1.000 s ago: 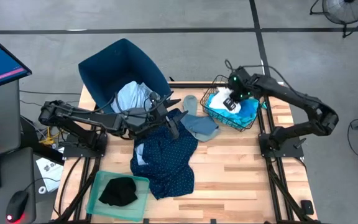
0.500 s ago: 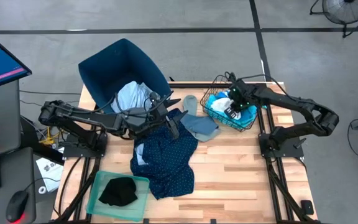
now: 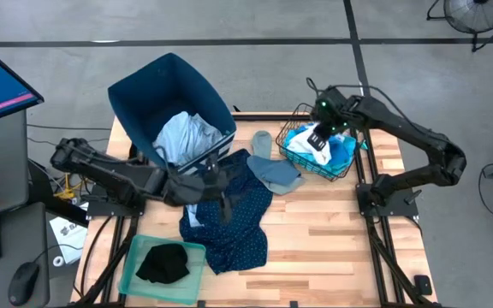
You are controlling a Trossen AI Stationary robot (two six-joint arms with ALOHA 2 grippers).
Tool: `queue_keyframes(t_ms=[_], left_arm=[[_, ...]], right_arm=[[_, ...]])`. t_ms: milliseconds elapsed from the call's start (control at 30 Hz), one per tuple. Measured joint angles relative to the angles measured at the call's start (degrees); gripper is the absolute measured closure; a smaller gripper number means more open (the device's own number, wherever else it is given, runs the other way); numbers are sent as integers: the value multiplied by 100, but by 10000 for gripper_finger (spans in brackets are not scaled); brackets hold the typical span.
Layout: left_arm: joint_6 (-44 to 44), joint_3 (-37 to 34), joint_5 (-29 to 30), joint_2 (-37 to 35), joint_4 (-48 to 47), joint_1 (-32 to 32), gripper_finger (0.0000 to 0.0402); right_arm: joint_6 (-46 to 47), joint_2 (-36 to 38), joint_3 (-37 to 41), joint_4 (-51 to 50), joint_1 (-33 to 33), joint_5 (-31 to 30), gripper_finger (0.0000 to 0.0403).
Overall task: Pick & Place Cloths
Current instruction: Put the dark blue cloth into the blue laundry organizer
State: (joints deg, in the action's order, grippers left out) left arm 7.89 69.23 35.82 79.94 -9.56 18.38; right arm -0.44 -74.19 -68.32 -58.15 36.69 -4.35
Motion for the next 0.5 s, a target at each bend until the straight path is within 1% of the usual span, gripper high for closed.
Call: queue_keyframes(t_ms=[100, 267, 400, 500], left_arm=[[392, 7, -3, 94, -149, 168, 156], [611, 0, -15, 531, -304, 211, 142], [645, 0, 18, 998, -272, 118, 139], [656, 0, 13, 1381, -278, 55, 139]], right_arm=[[-12, 0, -609, -255, -207, -4, 274], [152, 7, -1533, -736, -629, -15, 219], [304, 7, -2066, -1013, -1016, -14, 192], [408, 7, -2371, -1220, -1285, -14, 183]])
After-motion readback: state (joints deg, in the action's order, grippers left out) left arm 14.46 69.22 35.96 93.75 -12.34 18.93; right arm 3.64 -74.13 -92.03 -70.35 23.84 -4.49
